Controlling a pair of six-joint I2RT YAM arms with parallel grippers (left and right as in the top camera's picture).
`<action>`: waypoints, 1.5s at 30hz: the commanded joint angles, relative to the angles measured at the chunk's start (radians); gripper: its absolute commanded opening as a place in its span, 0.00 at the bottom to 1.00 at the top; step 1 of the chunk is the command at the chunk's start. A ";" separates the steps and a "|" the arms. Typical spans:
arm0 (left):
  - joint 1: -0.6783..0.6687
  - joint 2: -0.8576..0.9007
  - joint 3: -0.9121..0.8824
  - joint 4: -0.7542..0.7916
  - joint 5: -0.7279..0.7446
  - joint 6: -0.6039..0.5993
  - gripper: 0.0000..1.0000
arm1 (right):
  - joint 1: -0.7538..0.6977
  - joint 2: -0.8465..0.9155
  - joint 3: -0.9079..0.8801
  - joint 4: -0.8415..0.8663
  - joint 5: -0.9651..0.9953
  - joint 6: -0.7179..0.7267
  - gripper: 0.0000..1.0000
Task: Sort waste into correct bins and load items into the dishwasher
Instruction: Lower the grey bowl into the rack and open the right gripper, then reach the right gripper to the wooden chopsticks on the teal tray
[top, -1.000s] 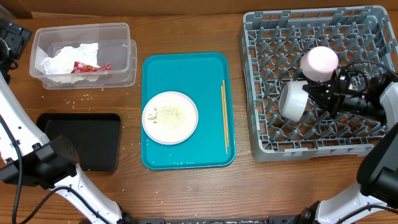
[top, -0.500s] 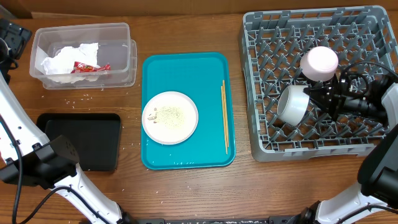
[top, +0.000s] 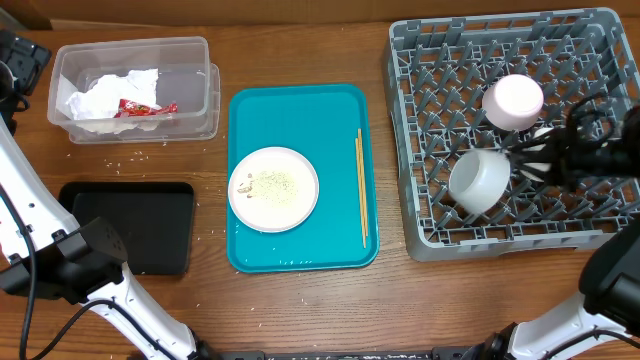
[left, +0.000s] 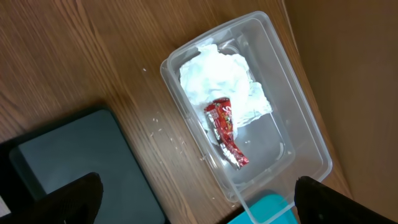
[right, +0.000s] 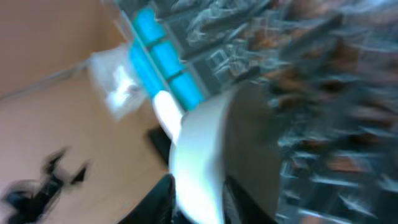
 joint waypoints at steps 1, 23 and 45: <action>-0.008 0.006 0.000 0.001 -0.010 0.019 1.00 | -0.016 -0.006 0.187 -0.039 0.364 0.180 0.38; -0.008 0.006 0.000 0.001 -0.010 0.019 1.00 | 0.494 -0.035 0.373 -0.113 0.463 0.206 0.49; -0.008 0.006 0.000 0.001 -0.010 0.019 1.00 | 1.085 -0.013 -0.076 0.563 0.890 0.369 0.40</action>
